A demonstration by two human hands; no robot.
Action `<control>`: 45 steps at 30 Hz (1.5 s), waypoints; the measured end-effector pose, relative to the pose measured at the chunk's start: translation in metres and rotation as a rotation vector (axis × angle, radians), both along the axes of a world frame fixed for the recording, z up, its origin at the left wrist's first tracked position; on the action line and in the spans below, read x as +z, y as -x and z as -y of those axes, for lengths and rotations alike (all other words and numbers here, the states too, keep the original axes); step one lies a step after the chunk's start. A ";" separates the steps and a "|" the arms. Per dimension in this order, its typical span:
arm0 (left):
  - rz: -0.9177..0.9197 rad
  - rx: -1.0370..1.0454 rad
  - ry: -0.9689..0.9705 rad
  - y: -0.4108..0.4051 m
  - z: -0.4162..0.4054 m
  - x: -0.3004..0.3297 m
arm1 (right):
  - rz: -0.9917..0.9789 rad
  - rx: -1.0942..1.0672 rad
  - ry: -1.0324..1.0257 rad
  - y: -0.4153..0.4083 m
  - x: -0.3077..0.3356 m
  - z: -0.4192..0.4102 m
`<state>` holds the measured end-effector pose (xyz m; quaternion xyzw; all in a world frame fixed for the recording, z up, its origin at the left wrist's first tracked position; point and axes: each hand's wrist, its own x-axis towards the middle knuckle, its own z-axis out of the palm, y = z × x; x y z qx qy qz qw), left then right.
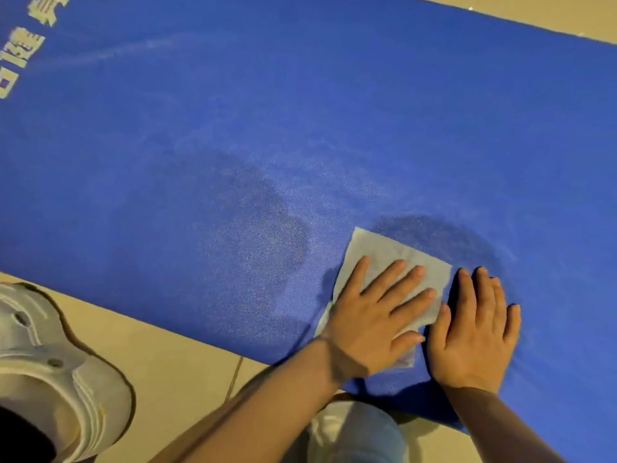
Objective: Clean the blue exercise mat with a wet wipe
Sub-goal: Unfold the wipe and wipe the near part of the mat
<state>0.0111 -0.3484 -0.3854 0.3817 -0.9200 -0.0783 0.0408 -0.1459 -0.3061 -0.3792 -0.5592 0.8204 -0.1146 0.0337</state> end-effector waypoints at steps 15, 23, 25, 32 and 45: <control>0.078 0.583 -0.085 -0.012 0.188 0.002 | -0.034 0.002 0.002 -0.001 -0.001 0.000; -0.024 0.193 0.028 0.015 0.067 -0.002 | -0.030 -0.001 0.017 -0.002 -0.001 0.001; -0.108 0.177 -0.017 0.012 0.050 0.002 | -0.032 -0.001 0.020 -0.002 -0.001 0.001; -0.354 0.425 -0.036 -0.033 0.028 0.035 | -0.016 0.002 0.006 -0.001 -0.002 0.000; -0.026 0.580 0.019 -0.100 0.002 0.012 | 0.033 -0.005 -0.013 -0.002 0.002 0.000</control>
